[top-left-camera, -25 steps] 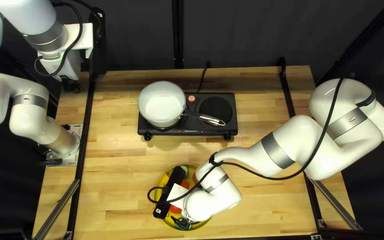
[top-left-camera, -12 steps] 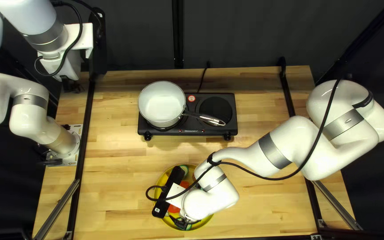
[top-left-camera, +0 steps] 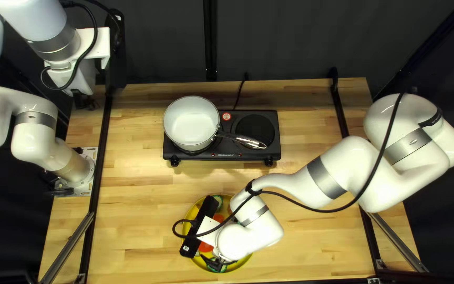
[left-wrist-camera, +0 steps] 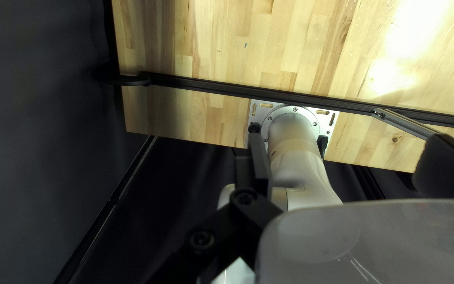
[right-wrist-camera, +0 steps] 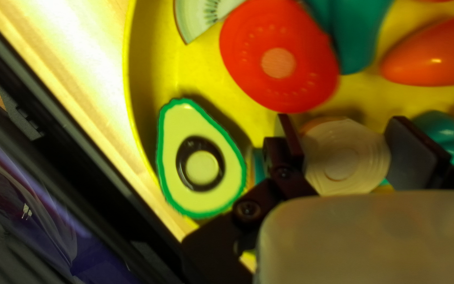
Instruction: Pick up a pot and place it onto the stove surface, add food to pot
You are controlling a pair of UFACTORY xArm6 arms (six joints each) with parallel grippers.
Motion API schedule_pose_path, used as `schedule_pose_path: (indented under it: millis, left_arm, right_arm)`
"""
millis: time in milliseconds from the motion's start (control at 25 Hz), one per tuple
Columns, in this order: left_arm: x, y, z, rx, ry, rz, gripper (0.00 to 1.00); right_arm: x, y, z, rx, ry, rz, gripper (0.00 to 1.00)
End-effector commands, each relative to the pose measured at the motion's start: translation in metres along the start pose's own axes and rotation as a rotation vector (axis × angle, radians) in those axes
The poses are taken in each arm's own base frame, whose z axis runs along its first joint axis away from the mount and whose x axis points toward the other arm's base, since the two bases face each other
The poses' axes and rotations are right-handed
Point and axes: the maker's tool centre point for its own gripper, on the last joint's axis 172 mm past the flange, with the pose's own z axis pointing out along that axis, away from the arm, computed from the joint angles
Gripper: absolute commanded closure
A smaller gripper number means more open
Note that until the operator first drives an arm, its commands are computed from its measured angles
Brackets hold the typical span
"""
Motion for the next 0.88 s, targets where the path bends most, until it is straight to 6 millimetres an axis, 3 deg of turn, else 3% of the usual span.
schedule_pose_path:
  millis: [40, 160, 320, 600, 880]
  left_arm:
    - [0.0, 0.0, 0.0, 0.0, 0.0, 0.0, 0.0]
    - [0.0, 0.0, 0.0, 0.0, 0.0, 0.0, 0.0]
    - [0.0, 0.0, 0.0, 0.0, 0.0, 0.0, 0.0]
    - [0.0, 0.0, 0.0, 0.0, 0.0, 0.0, 0.0]
    - [0.0, 0.0, 0.0, 0.0, 0.0, 0.0, 0.0]
  right_arm:
    - [0.015, 0.031, -0.039, -0.01, 0.011, -0.041, 1.0]
    - [0.028, 0.054, -0.058, -0.015, 0.026, -0.06, 1.0]
    - [0.061, 0.105, -0.08, -0.009, 0.055, -0.077, 1.0]
    - [0.111, 0.168, -0.127, 0.003, 0.095, -0.077, 1.0]
    - [0.164, 0.218, -0.113, 0.028, 0.116, -0.124, 1.0]
